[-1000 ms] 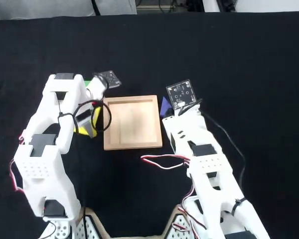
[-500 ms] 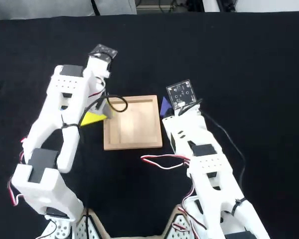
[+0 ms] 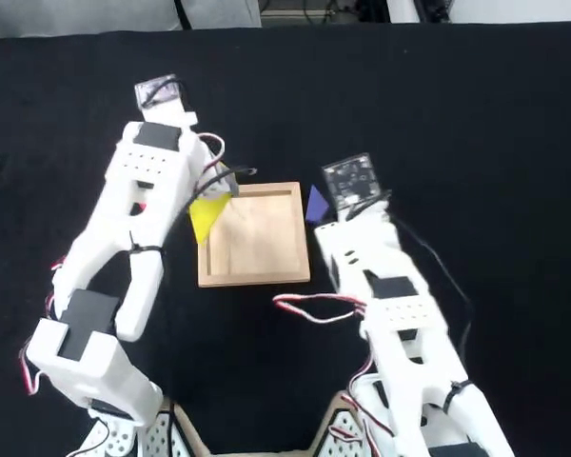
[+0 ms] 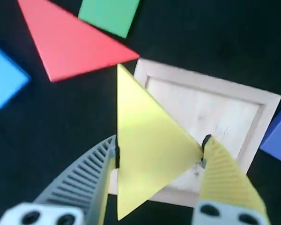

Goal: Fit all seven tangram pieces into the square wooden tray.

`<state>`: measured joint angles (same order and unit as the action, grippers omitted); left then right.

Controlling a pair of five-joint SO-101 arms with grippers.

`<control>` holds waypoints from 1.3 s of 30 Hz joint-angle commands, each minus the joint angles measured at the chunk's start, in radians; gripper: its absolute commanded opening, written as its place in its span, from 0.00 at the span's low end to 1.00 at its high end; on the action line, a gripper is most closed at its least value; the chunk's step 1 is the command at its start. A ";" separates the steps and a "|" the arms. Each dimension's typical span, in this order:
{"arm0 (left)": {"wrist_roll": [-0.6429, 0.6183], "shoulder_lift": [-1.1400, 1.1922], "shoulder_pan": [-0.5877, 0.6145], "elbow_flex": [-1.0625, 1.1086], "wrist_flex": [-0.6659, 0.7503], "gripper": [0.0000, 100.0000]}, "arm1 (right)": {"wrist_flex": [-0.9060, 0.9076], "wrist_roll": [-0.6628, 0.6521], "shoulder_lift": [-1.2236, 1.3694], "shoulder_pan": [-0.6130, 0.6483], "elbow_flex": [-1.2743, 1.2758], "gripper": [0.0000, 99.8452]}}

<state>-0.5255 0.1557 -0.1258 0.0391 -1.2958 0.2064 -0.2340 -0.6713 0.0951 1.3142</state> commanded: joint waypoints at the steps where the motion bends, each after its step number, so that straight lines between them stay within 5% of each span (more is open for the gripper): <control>1: -0.077 -0.046 -0.070 0.041 0.023 0.17 | -0.026 0.081 -0.007 -0.083 -0.033 0.01; 11: -0.028 -0.048 -0.090 0.271 0.385 0.17 | -0.026 0.158 -0.007 -0.135 -0.045 0.01; 21: -0.017 -0.048 -0.108 0.288 0.390 0.18 | -0.026 0.157 -0.007 -0.130 -0.045 0.01; 25: 0.117 -0.041 -0.150 0.294 0.390 0.18 | -0.026 0.157 -0.007 -0.129 -0.045 0.01; 39: 0.107 0.040 -0.110 0.275 0.390 0.26 | -0.025 0.153 -0.007 -0.129 -0.045 0.01</control>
<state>-0.4196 0.2110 -0.2685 0.3445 -0.9152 0.2064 -0.0867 -0.6713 -0.0230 1.3142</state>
